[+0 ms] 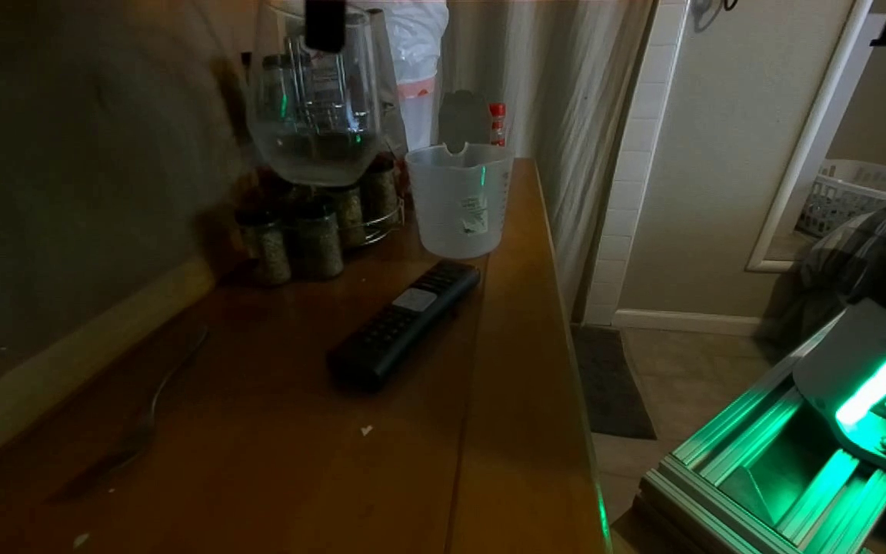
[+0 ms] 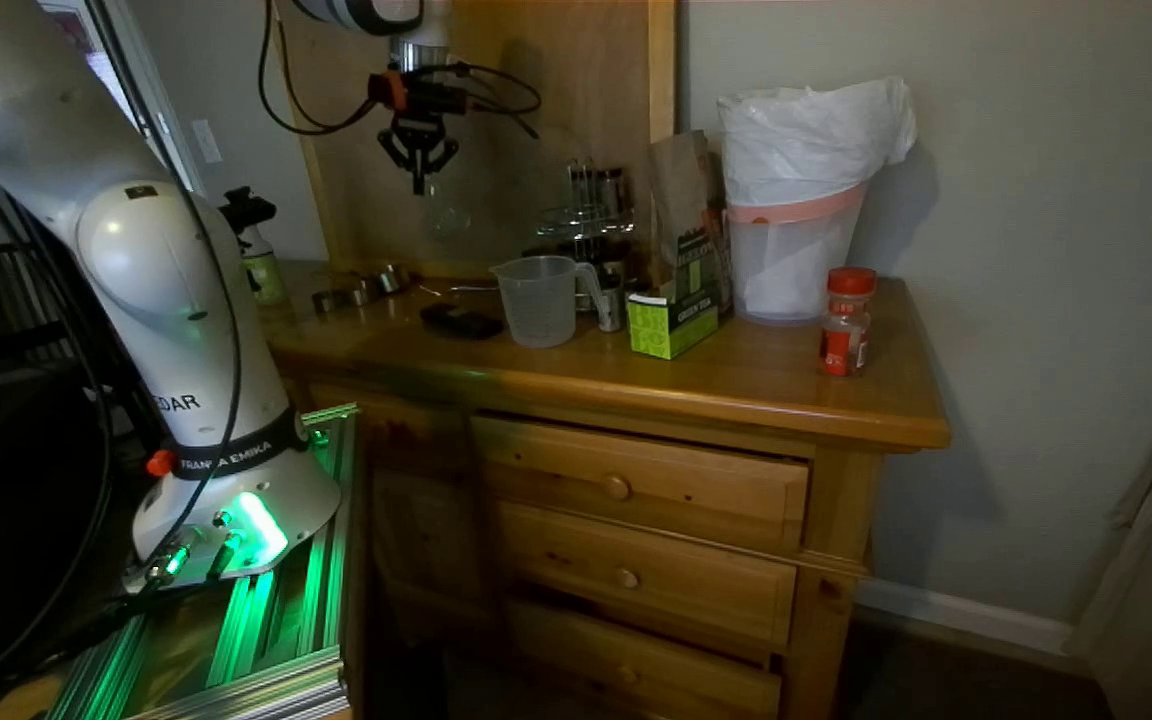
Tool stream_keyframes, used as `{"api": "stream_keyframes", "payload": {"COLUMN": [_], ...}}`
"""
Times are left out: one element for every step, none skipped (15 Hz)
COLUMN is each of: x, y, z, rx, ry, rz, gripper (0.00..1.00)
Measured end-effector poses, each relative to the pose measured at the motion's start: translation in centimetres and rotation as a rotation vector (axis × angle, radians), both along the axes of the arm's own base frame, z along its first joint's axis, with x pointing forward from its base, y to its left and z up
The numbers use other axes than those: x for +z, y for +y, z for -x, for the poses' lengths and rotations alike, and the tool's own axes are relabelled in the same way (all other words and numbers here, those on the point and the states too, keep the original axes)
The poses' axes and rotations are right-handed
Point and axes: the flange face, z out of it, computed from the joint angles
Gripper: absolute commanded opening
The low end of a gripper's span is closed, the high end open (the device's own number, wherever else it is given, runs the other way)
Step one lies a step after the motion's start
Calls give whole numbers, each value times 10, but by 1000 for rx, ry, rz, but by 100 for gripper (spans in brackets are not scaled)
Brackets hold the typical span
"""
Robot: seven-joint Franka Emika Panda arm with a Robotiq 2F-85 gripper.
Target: Put the glass cup in the clear jug.
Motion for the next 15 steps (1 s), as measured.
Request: {"api": "stream_keyframes", "payload": {"x": [4, 9, 14, 19, 25, 27, 27, 26, 23, 21, 19, 18, 17, 16, 15], "y": [-10, -19, -28, -36, -42, -45, -45, -44, -43, -43, -44, -47, -52, -60, -69], "z": [4, 6, 9, 12, 15, 17, 19, 19, 18, 17, 16, 13, 8, 1, -6], "rx": [-29, -68, -109, -149, -189, -196, -193, -190, -189, -189, -198, -221, -256, -300, -346], "ry": [0, -12, -30, -51, -72, -80, -80, -76, -70, -65, -60, -55, -54, -59, -64], "rz": [26, 55, 82, 106, 124, 123, 121, 123, 126, 128, 131, 135, 147, 165, 187], "gripper": [1, 1, 1, 1, 4, 4, 4, 1, 1, 1, 1, 1, 1, 1, 1]}}
